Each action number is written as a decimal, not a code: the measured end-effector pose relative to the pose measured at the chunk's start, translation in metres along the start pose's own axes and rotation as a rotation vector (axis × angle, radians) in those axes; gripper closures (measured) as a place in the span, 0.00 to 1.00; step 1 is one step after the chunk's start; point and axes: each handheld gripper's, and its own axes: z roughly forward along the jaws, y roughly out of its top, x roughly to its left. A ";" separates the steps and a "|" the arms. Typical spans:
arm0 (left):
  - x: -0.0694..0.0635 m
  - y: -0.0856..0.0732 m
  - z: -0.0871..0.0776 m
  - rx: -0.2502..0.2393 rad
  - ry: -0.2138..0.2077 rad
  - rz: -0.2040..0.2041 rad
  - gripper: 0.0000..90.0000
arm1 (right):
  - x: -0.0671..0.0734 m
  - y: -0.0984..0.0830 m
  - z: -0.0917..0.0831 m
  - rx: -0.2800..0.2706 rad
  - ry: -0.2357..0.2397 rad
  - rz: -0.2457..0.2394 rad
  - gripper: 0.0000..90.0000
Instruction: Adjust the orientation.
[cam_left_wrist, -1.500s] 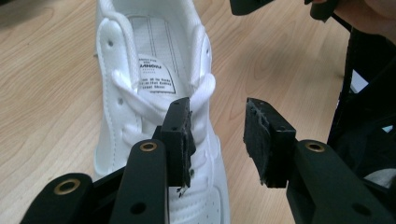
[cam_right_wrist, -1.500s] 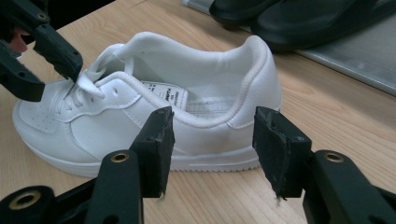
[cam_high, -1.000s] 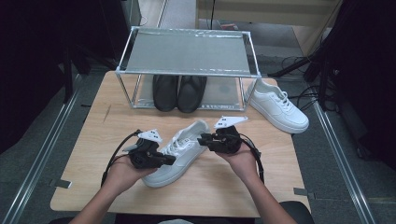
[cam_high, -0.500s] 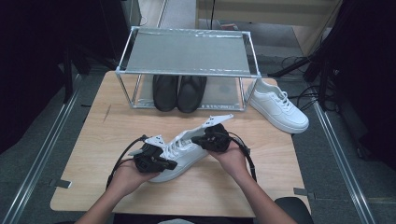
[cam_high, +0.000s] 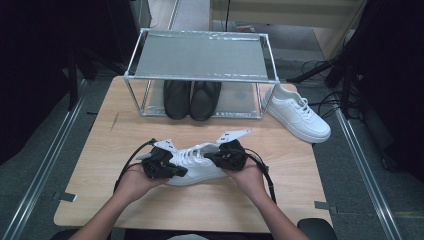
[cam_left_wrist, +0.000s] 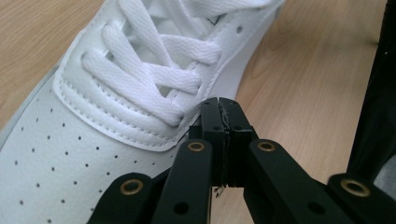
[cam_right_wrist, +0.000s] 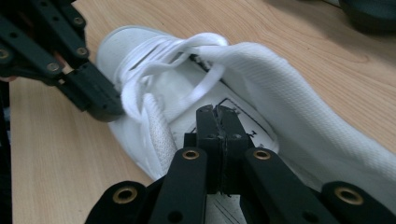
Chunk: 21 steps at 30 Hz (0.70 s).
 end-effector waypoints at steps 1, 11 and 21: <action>0.002 0.002 0.000 0.004 0.000 0.009 1.00 | 0.001 -0.001 -0.001 -0.003 -0.001 -0.001 1.00; 0.006 0.009 0.003 0.022 -0.003 0.032 1.00 | 0.009 -0.008 -0.008 -0.033 -0.038 0.000 0.96; 0.014 0.020 0.005 0.030 0.042 0.053 1.00 | 0.000 -0.022 -0.030 -0.083 -0.048 0.035 0.86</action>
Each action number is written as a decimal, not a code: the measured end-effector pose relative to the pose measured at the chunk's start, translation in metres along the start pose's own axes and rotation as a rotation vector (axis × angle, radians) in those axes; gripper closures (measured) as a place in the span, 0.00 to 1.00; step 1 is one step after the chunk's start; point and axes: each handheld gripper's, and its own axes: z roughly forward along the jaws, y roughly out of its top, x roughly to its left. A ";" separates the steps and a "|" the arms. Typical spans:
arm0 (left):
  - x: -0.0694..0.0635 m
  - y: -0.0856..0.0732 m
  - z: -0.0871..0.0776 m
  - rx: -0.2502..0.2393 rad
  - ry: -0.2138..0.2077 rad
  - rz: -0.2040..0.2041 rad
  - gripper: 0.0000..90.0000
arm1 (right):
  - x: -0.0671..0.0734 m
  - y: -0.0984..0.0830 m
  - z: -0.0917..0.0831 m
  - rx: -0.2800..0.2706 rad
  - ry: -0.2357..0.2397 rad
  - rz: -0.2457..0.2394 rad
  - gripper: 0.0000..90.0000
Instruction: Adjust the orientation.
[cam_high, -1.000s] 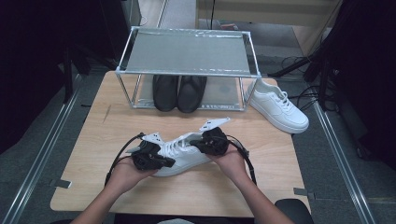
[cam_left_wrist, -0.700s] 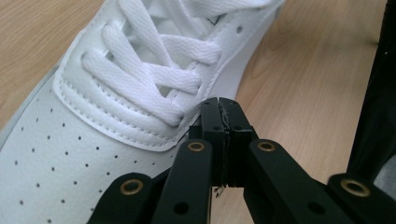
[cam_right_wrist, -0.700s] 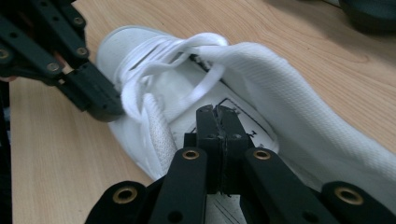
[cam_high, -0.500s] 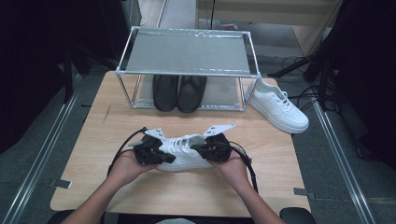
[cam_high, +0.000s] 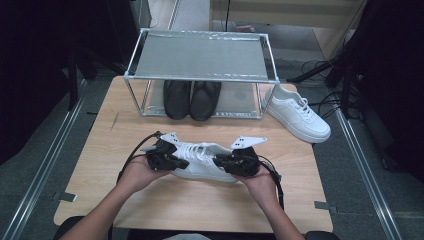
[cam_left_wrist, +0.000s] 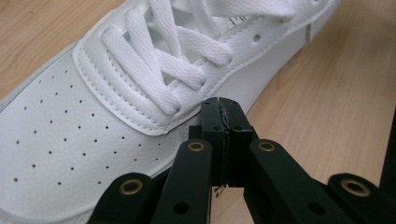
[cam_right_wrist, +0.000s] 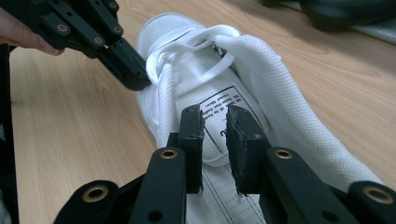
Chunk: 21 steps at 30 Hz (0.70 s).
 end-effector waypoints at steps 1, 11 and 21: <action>0.001 0.001 0.000 -0.001 -0.009 -0.010 1.00 | 0.001 -0.001 0.000 -0.002 -0.009 0.008 0.85; 0.014 0.005 0.002 -0.014 -0.024 -0.014 1.00 | 0.006 -0.006 0.001 0.019 -0.109 -0.067 0.83; 0.014 0.005 0.003 -0.019 -0.024 -0.008 0.98 | 0.011 -0.004 0.001 0.058 -0.147 0.001 0.81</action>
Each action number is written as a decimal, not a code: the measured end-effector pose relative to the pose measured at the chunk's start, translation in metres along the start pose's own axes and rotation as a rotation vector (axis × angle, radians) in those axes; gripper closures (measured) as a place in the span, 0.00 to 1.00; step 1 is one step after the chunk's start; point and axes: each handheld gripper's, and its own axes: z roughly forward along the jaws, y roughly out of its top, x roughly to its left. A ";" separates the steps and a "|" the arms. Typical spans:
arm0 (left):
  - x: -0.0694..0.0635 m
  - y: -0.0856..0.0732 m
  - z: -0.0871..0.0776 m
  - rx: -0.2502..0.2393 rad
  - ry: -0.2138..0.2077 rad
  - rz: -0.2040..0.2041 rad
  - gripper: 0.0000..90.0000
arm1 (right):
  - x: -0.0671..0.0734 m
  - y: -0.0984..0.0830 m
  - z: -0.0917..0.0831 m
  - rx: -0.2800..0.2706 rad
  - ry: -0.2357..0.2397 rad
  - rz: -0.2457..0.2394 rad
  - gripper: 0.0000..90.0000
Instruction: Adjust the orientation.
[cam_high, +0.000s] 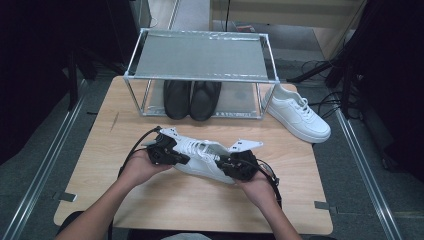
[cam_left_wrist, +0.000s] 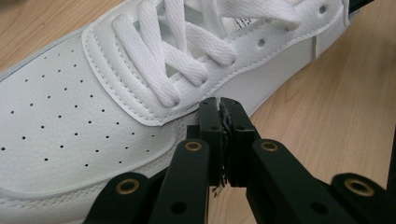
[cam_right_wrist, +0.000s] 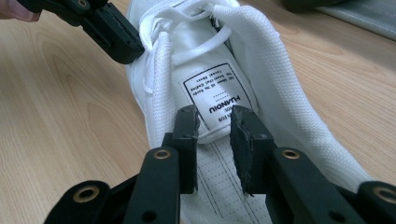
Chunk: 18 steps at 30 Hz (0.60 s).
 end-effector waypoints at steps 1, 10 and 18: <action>0.000 0.000 0.000 0.001 0.000 0.001 0.98 | 0.000 0.000 0.000 -0.001 0.004 -0.002 0.80; 0.001 -0.001 0.000 -0.006 -0.007 0.004 0.98 | -0.005 -0.001 -0.002 -0.013 0.044 -0.029 0.84; -0.006 -0.003 -0.002 -0.015 0.019 0.007 0.94 | -0.017 0.003 -0.018 -0.044 0.091 0.000 0.93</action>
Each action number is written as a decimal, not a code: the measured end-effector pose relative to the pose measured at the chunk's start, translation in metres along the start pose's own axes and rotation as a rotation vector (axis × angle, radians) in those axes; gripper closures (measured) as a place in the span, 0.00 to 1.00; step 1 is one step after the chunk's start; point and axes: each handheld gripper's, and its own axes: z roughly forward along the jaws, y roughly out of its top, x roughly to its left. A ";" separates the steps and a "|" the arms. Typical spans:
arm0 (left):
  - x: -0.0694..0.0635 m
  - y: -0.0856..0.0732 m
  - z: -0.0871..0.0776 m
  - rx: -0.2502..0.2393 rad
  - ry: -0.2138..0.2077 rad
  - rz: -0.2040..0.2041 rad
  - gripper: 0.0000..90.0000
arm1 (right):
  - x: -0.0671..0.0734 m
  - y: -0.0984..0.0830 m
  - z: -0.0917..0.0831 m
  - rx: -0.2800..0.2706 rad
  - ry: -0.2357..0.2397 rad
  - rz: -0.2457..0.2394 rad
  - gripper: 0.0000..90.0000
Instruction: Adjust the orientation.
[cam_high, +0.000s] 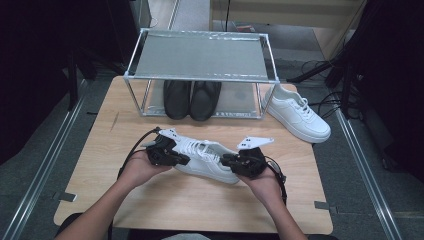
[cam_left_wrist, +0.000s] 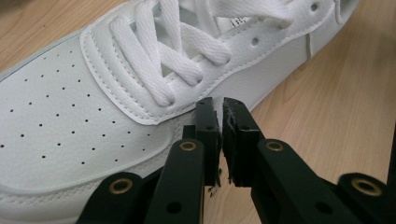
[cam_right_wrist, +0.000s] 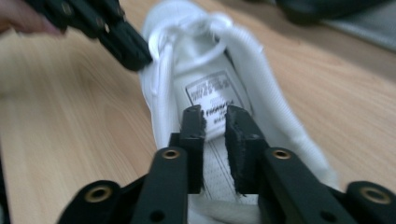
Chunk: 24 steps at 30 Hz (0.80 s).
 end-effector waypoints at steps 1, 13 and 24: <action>-0.002 0.000 -0.001 -0.001 0.010 0.003 0.94 | -0.002 0.002 -0.003 -0.013 0.001 -0.007 0.95; -0.025 -0.013 -0.005 -0.019 0.004 -0.001 0.94 | -0.031 0.014 -0.017 -0.056 -0.031 -0.003 1.00; -0.028 -0.016 0.011 -0.018 0.032 -0.023 0.94 | -0.048 0.016 0.012 0.018 -0.008 0.011 1.00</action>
